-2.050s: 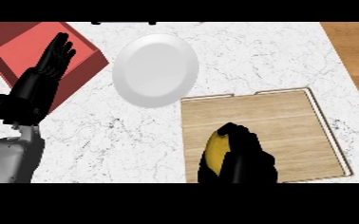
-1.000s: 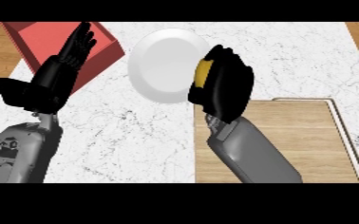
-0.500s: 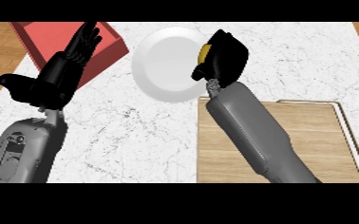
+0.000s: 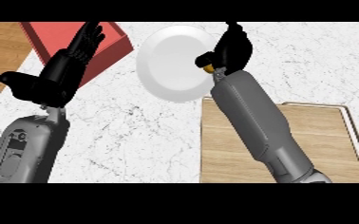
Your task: Pick the lemon from the tray and place it in the plate
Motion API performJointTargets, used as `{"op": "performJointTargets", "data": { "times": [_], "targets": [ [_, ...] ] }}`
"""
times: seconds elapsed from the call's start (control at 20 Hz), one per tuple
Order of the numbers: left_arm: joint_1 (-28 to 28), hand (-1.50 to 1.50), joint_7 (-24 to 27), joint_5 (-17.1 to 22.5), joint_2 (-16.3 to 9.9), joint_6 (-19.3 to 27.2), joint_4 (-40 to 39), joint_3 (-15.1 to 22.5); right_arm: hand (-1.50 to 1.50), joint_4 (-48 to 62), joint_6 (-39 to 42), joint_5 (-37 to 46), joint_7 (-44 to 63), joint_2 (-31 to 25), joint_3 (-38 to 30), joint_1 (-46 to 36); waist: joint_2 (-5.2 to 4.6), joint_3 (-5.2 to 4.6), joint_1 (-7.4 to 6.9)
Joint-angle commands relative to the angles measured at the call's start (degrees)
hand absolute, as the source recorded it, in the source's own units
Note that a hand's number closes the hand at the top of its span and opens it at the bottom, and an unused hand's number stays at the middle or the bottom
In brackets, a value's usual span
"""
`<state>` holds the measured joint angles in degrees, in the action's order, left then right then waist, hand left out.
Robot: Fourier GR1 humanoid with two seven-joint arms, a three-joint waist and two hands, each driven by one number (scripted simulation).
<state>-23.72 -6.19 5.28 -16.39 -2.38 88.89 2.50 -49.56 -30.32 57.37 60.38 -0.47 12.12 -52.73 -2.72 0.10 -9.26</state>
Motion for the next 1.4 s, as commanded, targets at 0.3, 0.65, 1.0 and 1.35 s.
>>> {"op": "performJointTargets", "data": {
  "times": [0.3, 0.65, 1.0, 1.35],
  "targets": [
    [0.6, 0.00, 0.5, 0.0, 0.3, 0.1, -0.1, -0.4, -1.50, 6.3, -26.5, -2.2, 0.8, 0.5, -3.3, -6.9, 0.72, -0.05, 0.39],
    [2.6, 0.00, -1.8, 0.8, -0.2, -0.4, 0.7, -1.0, -1.50, 9.5, -40.4, -5.4, 1.6, 0.5, -0.8, -6.5, 1.66, -0.09, 2.54],
    [4.6, 0.00, 1.9, 0.6, -1.4, -0.2, -2.0, -4.2, -1.50, 4.3, -50.6, -6.6, 6.2, 0.5, 11.1, 1.1, 2.67, -0.16, 6.46],
    [8.6, 0.00, 1.4, 0.2, -2.0, -0.1, 0.4, -5.6, -1.50, -8.1, -47.5, 3.3, 11.4, 0.5, 16.0, 12.2, 3.40, -0.17, 9.68]
  ]
}}
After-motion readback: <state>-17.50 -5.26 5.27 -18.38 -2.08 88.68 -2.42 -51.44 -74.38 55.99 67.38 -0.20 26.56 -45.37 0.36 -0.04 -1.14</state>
